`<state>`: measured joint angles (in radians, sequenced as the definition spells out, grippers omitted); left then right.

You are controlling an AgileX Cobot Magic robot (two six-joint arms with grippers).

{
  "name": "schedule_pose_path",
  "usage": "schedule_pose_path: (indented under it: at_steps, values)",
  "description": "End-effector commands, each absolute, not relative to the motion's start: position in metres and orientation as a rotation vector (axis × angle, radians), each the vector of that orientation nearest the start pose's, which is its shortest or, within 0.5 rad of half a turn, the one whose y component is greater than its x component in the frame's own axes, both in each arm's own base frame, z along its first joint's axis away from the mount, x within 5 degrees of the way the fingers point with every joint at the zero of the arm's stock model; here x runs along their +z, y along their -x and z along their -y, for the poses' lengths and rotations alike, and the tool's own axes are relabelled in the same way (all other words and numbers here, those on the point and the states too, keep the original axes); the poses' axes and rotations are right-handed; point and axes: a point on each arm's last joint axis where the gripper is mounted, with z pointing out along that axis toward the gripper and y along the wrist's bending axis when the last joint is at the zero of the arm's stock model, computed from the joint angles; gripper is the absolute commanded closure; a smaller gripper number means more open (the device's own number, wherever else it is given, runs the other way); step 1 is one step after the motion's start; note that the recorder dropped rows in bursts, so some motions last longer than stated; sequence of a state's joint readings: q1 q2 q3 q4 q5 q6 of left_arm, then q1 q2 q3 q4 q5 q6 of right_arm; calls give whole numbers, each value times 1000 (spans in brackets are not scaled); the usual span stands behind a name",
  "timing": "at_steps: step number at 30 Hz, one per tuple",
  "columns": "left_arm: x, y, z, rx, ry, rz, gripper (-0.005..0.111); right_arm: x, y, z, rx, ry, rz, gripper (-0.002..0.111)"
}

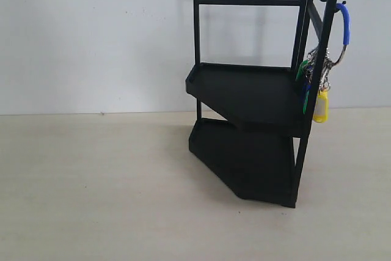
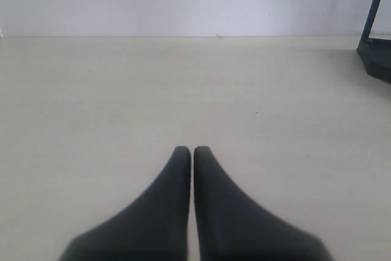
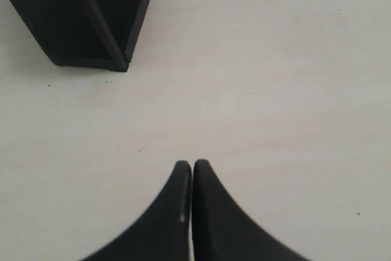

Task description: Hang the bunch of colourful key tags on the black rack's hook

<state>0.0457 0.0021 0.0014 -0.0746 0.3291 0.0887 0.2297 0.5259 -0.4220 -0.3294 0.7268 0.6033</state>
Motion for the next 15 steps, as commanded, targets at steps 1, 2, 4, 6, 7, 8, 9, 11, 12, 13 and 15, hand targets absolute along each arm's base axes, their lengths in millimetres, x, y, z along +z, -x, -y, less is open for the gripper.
schedule_pose_path:
  at_steps: [1, 2, 4, 6, 7, 8, 9, 11, 12, 13, 15]
  values:
    - [185, -54, 0, 12, 25, -1796, 102, 258, -95, -2, 64, -249, -2244, 108]
    - [185, -54, 0, 12, 25, -1796, 102, 258, -95, -2, 68, -246, -2236, 108]
    - [185, -54, 0, 12, 25, -1796, 102, 259, -96, -3, 77, -241, -2222, 108]
    - [185, -54, 0, 12, 25, -1796, 102, 262, -93, -3, 92, -238, -2198, 108]
    - [185, -54, 0, 12, 25, -1796, 102, 263, -91, -2, 98, -239, -2181, 108]
    - [185, -54, 0, 12, 25, -1796, 102, 265, -88, -2, 104, -239, -2165, 108]
    - [185, -54, 0, 12, 25, -1796, 102, 267, -85, -1, 110, -243, -2142, 108]
    - [185, -54, 0, 12, 25, -1796, 102, 271, -78, 1, 128, -245, -2092, 108]
    - [185, -54, 0, 12, 25, -1796, 102, 273, -74, 2, 134, -242, -2063, 108]
    - [185, -54, 0, 12, 25, -1796, 102, 275, -69, 3, 142, -242, -2031, 108]
    - [185, -54, 0, 12, 25, -1796, 102, 278, -60, 5, 158, -243, -1977, 108]
